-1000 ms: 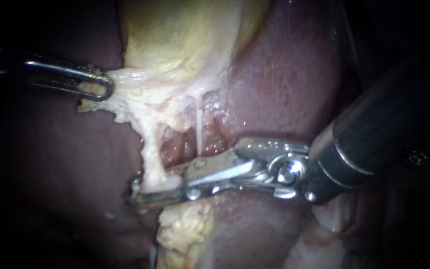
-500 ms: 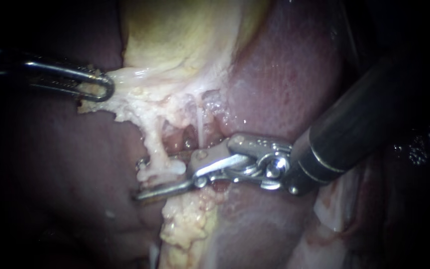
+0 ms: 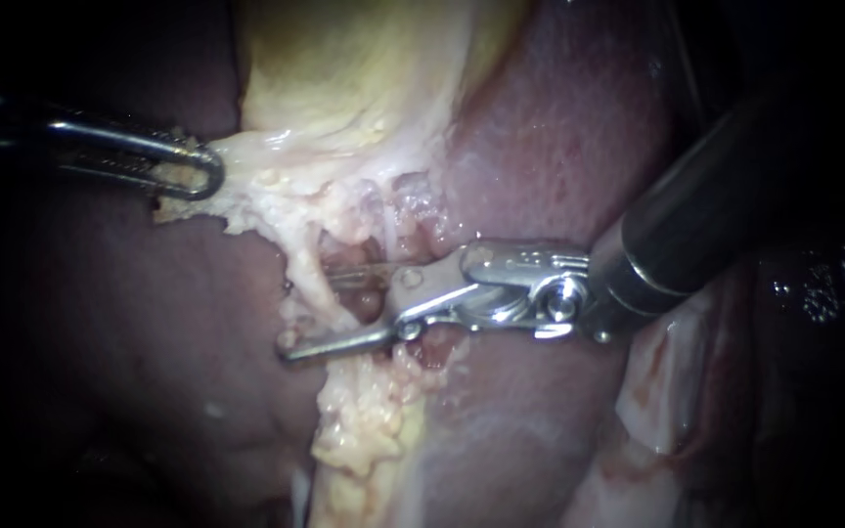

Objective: Going back second clip left tube

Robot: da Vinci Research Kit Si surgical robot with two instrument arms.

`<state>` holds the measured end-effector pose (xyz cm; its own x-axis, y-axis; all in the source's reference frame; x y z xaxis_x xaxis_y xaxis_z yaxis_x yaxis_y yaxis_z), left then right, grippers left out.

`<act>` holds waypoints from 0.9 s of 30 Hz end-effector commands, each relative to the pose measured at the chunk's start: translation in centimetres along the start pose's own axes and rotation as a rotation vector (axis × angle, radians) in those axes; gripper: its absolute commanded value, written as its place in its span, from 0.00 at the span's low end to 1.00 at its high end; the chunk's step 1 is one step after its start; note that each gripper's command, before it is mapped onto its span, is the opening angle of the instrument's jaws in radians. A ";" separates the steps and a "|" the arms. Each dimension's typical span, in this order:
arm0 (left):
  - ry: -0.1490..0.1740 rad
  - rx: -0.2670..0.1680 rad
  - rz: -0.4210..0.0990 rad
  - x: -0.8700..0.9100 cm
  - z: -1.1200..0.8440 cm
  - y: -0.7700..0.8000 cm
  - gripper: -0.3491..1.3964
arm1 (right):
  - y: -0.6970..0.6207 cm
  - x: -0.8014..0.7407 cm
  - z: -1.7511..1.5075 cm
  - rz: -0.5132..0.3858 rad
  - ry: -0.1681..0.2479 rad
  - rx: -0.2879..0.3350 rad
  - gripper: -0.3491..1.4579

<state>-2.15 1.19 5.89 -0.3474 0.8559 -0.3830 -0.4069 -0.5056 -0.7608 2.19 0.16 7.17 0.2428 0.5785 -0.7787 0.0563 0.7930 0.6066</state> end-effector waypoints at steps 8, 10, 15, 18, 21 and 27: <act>0.000 -0.001 0.000 -0.01 -0.01 0.01 0.00 | -0.17 -0.03 -0.26 -0.046 -0.001 0.025 0.47; 0.000 -0.001 0.000 -0.01 -0.01 0.01 0.00 | -0.21 -0.02 -0.32 -0.058 -0.001 0.028 0.47; 0.000 0.000 0.000 -0.01 -0.01 0.01 0.00 | -0.31 0.01 -0.56 -0.122 -0.002 0.040 0.47; 0.000 -0.001 0.000 -0.01 -0.01 0.01 0.00 | -0.37 0.04 -0.81 -0.174 -0.010 0.008 0.47; 0.000 0.000 0.000 -0.01 -0.01 0.01 0.00 | -0.43 0.10 -1.06 -0.217 -0.049 -0.018 0.47; 0.000 0.000 0.000 -0.01 0.00 0.02 0.00 | -0.50 0.20 -1.48 -0.268 -0.148 -0.056 0.47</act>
<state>-2.15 1.17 5.87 -0.3475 0.8557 -0.3835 -0.4060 -0.5060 -0.7610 0.71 0.18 6.45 0.3664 0.3059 -0.8787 0.0836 0.9297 0.3586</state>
